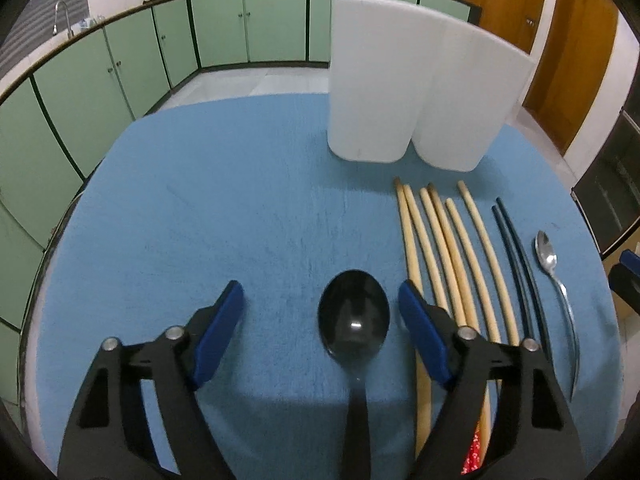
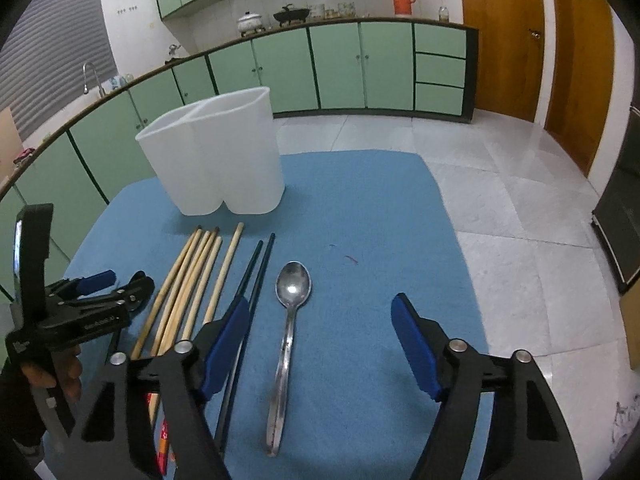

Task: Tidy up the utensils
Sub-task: 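Grasp the black spoon with the left tool while the right tool grasps the silver spoon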

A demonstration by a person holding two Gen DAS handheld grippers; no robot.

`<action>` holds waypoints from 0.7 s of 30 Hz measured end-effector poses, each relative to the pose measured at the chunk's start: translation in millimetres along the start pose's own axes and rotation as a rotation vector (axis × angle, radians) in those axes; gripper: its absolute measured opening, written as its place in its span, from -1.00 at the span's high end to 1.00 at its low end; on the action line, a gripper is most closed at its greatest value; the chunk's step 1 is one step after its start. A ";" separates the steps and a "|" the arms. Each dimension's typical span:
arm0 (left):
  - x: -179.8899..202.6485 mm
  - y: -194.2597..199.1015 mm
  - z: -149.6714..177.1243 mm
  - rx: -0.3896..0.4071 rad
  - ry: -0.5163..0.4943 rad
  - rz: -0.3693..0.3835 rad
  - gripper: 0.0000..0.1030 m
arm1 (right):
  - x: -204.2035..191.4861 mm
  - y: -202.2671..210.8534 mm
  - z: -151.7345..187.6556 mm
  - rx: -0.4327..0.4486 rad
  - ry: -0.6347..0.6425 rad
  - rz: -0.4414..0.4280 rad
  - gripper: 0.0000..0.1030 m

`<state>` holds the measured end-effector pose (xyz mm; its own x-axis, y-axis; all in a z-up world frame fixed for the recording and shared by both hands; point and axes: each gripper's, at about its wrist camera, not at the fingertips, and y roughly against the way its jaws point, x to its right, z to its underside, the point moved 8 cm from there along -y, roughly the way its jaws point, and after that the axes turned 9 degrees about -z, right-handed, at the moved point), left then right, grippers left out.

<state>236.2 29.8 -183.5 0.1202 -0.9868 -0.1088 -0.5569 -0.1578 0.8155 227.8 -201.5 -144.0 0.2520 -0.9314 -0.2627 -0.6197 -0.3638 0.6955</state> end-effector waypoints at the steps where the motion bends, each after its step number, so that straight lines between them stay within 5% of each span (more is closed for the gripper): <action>1: 0.4 -1.8 0.7 -0.008 0.003 0.005 -0.36 | -0.9 -3.6 -0.6 -0.007 0.002 -0.004 -0.32; 21: -4.1 -2.6 -4.6 0.053 -0.002 0.033 0.34 | -8.5 -68.1 0.2 -0.172 -0.006 -0.012 0.17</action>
<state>241.0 34.5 -182.6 0.1000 -0.9915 -0.0834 -0.6029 -0.1270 0.7877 267.6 -168.8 -189.2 0.2540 -0.9274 -0.2747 -0.4799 -0.3675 0.7967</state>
